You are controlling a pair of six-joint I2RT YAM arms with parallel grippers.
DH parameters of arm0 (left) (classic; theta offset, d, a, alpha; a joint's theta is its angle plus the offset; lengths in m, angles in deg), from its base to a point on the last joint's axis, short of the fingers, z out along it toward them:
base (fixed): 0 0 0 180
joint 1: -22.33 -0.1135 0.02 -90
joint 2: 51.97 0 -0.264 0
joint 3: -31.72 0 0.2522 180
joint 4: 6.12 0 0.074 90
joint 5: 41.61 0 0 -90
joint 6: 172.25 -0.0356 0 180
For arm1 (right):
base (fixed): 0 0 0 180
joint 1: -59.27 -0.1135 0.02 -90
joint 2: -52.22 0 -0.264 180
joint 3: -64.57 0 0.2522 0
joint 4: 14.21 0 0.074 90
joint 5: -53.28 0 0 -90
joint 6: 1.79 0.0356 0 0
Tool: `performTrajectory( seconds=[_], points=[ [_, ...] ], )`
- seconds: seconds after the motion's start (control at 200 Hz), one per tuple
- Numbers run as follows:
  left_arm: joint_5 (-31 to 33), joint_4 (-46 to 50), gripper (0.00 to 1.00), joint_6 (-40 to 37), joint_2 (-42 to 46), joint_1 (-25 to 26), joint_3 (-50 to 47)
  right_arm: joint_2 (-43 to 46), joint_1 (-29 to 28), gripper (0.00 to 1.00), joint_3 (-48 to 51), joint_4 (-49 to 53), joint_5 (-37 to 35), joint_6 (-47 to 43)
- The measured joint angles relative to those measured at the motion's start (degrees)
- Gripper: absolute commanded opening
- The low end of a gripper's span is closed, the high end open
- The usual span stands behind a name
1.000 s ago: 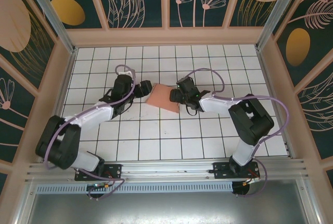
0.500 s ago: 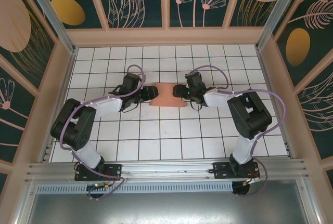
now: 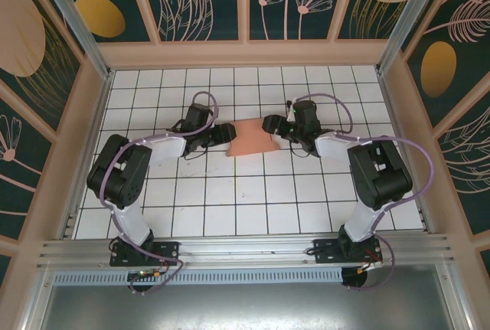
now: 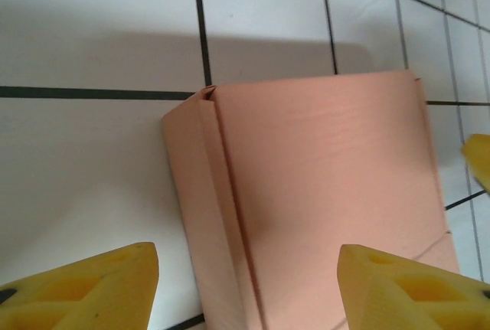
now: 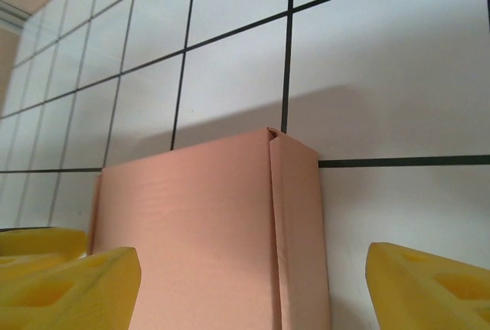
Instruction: Fold the paper box
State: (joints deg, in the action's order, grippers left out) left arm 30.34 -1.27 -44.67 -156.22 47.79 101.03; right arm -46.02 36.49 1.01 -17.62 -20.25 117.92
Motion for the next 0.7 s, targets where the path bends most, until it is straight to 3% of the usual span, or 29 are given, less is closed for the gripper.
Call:
performTrajectory(
  seconds=[0.145,0.26,0.47,0.701],
  points=[
    [-1.0,0.1,0.50,0.0,-1.6,-0.4,0.7,1.2,1.4,0.77,3.3,-3.0,2.5,1.6],
    [-1.3,0.0,0.37,0.2,-1.7,-0.7,0.7,1.8,1.5,0.77,4.5,-3.7,3.2,2.3],
    [-2.6,-0.3,0.29,0.1,-2.1,-0.8,0.7,2.4,1.5,0.77,4.6,-4.3,3.6,2.4],
    [-4.0,-2.1,0.29,0.2,-2.1,-1.6,-0.5,2.4,1.8,0.76,5.6,-7.1,6.1,4.7]
  ],
)
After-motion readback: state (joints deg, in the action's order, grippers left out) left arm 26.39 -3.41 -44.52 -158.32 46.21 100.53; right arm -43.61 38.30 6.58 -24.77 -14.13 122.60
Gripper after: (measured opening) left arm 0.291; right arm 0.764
